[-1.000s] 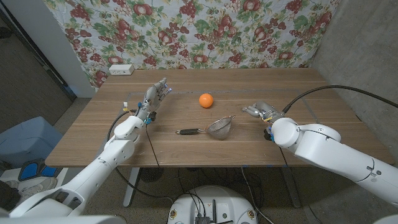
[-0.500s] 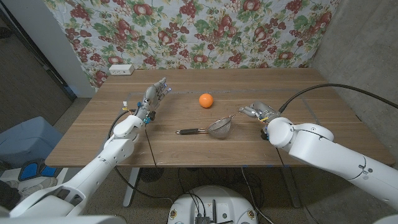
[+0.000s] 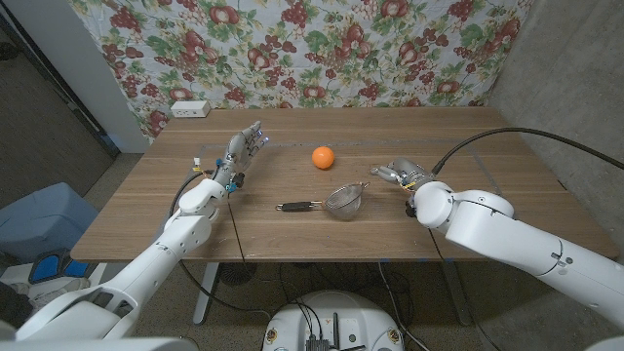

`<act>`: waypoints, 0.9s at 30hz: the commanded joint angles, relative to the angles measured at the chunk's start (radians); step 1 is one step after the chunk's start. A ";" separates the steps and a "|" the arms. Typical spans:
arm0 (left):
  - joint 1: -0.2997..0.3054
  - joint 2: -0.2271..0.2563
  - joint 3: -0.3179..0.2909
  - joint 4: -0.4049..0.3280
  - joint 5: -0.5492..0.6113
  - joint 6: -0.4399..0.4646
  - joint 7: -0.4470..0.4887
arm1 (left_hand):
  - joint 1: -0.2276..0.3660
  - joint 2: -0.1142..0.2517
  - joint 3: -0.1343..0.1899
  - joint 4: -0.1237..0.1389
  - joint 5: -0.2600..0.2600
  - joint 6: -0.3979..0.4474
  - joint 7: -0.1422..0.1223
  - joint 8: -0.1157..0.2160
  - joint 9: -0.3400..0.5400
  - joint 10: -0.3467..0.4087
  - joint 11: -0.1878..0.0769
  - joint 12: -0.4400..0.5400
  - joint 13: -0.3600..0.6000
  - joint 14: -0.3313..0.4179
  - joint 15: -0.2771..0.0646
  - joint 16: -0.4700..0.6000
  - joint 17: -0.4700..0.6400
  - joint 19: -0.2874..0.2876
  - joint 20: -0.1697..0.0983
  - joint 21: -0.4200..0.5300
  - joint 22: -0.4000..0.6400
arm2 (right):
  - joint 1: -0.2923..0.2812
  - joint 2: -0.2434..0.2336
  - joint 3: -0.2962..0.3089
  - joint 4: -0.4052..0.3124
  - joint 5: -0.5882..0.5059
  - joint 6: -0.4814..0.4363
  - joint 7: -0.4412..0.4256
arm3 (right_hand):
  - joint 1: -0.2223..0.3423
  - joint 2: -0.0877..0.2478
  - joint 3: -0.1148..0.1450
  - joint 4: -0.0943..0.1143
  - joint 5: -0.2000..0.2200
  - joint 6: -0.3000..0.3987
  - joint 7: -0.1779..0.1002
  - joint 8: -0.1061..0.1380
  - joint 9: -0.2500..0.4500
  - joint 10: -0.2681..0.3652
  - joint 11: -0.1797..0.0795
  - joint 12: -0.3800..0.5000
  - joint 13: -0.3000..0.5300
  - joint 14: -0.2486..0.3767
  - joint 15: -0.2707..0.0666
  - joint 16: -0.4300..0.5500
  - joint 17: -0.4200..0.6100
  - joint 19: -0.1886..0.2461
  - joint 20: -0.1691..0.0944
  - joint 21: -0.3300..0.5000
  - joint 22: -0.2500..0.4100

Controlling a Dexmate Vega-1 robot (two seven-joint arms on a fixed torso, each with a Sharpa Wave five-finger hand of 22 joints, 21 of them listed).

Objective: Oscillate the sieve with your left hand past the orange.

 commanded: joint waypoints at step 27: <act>0.021 0.007 0.002 -0.043 0.009 0.013 0.030 | 0.013 0.040 0.002 -0.005 0.001 0.009 0.002 -0.003 0.005 0.004 -0.001 -0.002 0.001 0.004 -0.011 0.001 0.006 0.008 0.001 -0.003 0.005 | 0.154 0.010 -0.188 0.014 -0.086 -0.095 0.064 | 0.069 -0.080 -0.057 -0.007 0.003 0.040 -0.016 0.029 0.019 0.137 -0.044 0.103 0.102 0.149 -0.034 0.108 0.090 0.070 0.001 0.031 0.010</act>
